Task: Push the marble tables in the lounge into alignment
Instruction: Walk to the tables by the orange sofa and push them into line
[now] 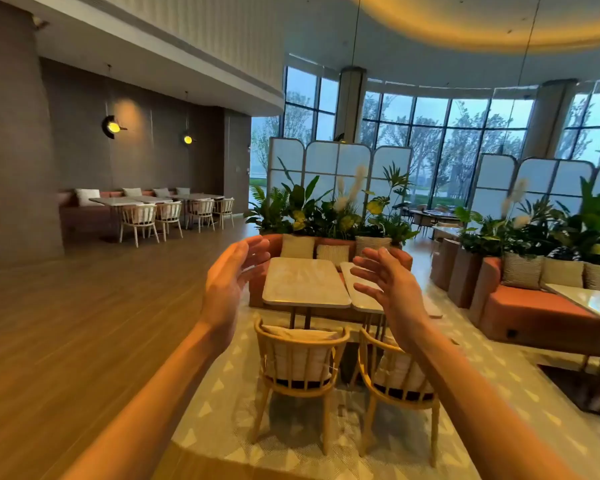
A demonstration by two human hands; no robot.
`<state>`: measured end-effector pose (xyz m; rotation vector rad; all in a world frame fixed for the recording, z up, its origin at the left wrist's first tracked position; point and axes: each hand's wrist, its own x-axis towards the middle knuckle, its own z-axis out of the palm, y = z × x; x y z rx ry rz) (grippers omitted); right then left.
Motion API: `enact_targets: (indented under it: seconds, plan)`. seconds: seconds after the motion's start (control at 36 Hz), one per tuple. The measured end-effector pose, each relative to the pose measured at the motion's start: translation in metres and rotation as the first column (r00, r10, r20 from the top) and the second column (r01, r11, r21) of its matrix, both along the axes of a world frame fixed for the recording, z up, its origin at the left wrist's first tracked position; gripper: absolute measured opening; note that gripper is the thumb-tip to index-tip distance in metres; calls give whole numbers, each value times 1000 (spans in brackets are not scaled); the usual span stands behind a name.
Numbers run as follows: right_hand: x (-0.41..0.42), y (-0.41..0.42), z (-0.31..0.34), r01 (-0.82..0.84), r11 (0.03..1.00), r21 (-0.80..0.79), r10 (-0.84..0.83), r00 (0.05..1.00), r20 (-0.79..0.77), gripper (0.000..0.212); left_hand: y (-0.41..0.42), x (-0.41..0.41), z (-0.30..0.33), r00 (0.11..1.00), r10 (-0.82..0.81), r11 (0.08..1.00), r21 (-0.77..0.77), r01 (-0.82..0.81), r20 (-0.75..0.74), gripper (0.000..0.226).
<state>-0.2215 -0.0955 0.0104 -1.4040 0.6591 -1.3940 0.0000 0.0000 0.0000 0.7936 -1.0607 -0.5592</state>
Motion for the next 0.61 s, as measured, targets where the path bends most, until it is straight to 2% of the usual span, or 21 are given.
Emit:
enact_targets:
  seconds: [0.22,0.39,0.61]
  plan:
    - [97,-84,-38,-11,998,61,16,997,-79,36,-73,102,-33,998,65,997,42,-64,-27,41]
    - [204,-179,-65,16,995,98,-7,996,-90,34,-170,199,-62,996,78,992,98,-73,-48,33]
    - [307,-283,-87,56,977,204,-40,996,-79,39,-283,303,-72,994,75,980,192,-59,-78,30]
